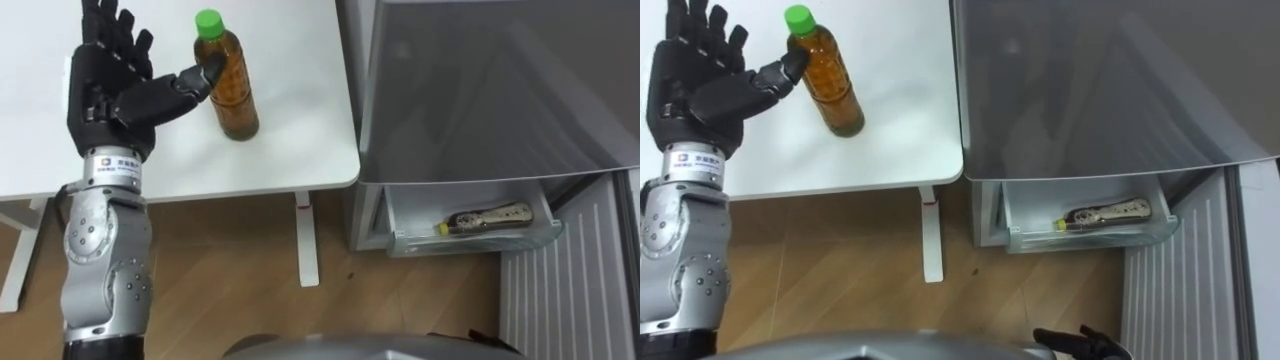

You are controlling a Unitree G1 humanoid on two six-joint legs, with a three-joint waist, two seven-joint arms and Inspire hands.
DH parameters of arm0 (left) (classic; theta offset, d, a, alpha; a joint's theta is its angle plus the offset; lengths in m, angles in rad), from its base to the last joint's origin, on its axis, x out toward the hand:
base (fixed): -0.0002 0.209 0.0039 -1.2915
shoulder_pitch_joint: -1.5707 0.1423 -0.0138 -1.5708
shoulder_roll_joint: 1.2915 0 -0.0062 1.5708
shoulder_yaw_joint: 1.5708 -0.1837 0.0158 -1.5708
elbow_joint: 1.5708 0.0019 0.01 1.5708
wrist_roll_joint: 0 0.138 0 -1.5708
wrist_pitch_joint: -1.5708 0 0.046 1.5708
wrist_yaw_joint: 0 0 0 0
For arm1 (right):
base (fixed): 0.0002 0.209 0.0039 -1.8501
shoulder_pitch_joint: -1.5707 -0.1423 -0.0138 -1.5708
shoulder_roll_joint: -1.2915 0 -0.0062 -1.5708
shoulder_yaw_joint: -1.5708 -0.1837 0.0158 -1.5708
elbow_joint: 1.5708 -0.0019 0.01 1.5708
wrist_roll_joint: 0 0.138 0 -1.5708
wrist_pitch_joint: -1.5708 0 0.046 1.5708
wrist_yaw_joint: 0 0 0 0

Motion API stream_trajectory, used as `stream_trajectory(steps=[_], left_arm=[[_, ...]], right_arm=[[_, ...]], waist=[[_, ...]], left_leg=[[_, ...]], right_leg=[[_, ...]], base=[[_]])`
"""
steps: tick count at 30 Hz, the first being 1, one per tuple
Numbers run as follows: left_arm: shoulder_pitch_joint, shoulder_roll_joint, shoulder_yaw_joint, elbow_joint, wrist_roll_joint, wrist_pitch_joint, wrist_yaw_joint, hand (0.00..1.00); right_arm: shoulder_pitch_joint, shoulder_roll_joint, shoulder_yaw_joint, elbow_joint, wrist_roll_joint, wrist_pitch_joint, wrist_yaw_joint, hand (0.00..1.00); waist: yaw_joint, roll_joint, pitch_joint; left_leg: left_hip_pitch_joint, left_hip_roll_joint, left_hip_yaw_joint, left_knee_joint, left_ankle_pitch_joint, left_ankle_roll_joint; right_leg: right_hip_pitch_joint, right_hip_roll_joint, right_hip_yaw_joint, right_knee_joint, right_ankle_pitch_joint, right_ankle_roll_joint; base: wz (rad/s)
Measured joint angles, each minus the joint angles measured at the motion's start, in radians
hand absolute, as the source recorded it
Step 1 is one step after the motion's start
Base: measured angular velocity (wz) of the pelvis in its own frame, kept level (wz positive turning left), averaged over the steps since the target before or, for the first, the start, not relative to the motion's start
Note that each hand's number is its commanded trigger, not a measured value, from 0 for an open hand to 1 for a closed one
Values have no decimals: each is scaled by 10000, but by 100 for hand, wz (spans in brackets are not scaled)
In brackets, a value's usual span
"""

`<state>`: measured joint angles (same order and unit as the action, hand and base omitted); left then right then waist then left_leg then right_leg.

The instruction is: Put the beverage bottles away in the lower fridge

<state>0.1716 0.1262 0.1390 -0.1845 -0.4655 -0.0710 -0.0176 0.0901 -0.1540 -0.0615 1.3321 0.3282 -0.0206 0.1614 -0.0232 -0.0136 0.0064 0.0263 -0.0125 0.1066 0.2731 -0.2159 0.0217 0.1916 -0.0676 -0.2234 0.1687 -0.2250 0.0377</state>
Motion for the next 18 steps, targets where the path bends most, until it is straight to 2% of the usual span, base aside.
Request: stream_trajectory(steps=[5, 8, 12, 18], left_arm=[[0, 12, -421, 2, 24, 3, -261, 0], [0, 12, -603, 2, 404, 17, -436, 0], [0, 13, -665, 2, 927, 294, -590, 0], [0, 16, -651, 2, 1515, 469, -631, 0]], right_arm=[[-69, -14, 23, 5, -187, -10, 53, 0], [-114, -22, 16, 29, -226, -9, 147, 0], [-183, -37, 13, 98, -227, 9, 197, 0], [-243, -89, 6, 96, -240, 176, 314, 0]], waist=[[-32, -9, 14], [-60, -10, 37], [-104, 9, 45], [-167, 42, 45]], left_leg=[[5, -3, -15, -13, 0, 0], [3, 0, -13, -14, 0, -2], [-11, 1, -13, -14, -2, -2], [-19, 2, -8, -15, -1, -3]], right_leg=[[-2, 0, 2, -4, 0, 0], [-6, 1, 1, -7, 0, 0], [-16, 2, 1, -9, 0, 0], [-22, 2, -10, -9, 0, 0]], base=[[0], [0], [0], [0]])
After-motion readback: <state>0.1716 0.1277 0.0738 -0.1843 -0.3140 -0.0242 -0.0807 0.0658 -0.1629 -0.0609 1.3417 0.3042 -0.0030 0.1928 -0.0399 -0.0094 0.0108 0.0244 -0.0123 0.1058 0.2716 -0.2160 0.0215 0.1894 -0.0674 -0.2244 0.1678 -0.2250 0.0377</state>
